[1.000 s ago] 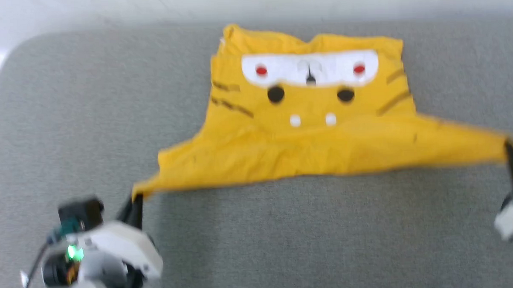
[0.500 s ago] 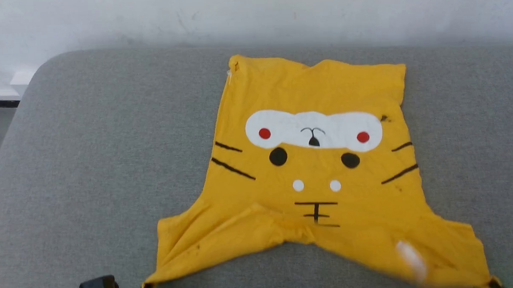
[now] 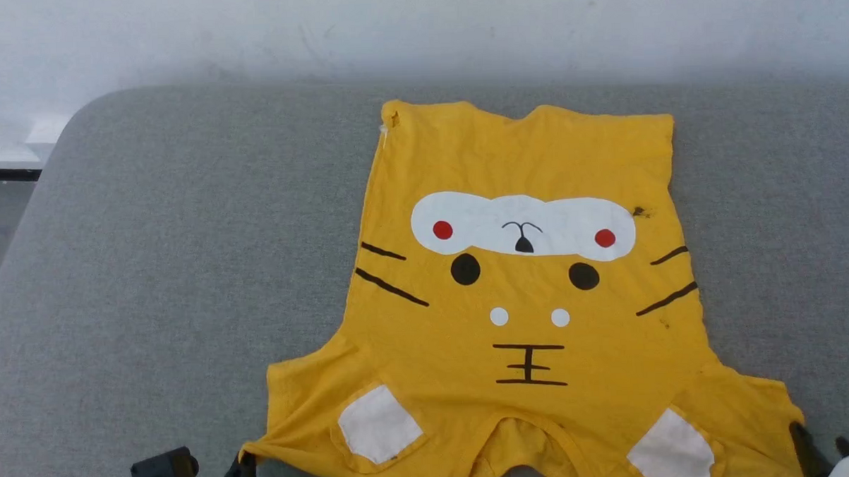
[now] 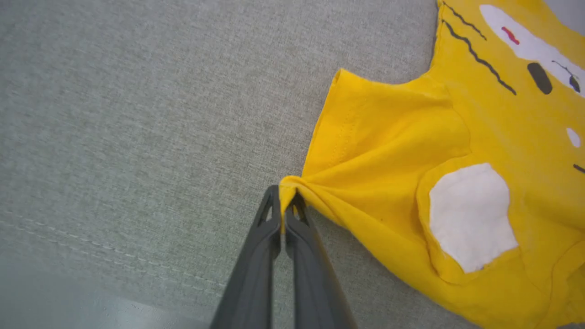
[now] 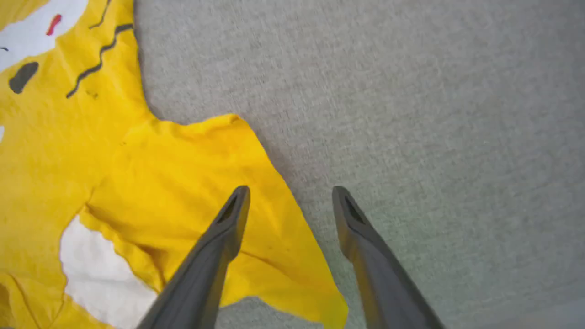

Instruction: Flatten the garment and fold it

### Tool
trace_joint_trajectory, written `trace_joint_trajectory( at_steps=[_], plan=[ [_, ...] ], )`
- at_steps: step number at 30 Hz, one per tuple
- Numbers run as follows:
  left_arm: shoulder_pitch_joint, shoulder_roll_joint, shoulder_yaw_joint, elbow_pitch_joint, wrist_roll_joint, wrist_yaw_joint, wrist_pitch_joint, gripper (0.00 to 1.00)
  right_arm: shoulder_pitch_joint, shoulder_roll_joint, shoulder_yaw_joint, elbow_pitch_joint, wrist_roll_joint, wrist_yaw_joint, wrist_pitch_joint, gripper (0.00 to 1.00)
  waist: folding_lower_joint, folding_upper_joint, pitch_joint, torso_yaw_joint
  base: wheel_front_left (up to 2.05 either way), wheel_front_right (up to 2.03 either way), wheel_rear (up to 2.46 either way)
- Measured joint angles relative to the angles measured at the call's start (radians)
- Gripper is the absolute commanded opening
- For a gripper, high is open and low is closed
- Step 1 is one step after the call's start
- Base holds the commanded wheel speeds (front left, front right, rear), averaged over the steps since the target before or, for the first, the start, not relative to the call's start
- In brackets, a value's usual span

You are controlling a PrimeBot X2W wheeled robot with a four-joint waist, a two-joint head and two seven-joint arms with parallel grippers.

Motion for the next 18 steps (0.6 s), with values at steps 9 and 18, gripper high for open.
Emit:
trace_joint_trajectory(
  at_steps=[9, 18],
  plan=[
    [-0.026, 0.0, -0.026, -0.067, 0.01, -0.001, -0.004, 0.0, -0.149, -0.01, 0.056, -0.186, -0.094, 0.0, -0.213, 1.0, 0.0, 0.0, 0.02, 0.023, 0.0, 0.0, 0.0],
    [-0.073, -0.004, -0.061, -0.141, 0.026, -0.002, 0.016, 0.0, -0.507, -0.164, 0.119, 0.023, -0.112, 0.0, -0.319, 1.0, 0.0002, 0.0, 0.089, 0.07, 0.0, 0.0, 0.0]
  ],
)
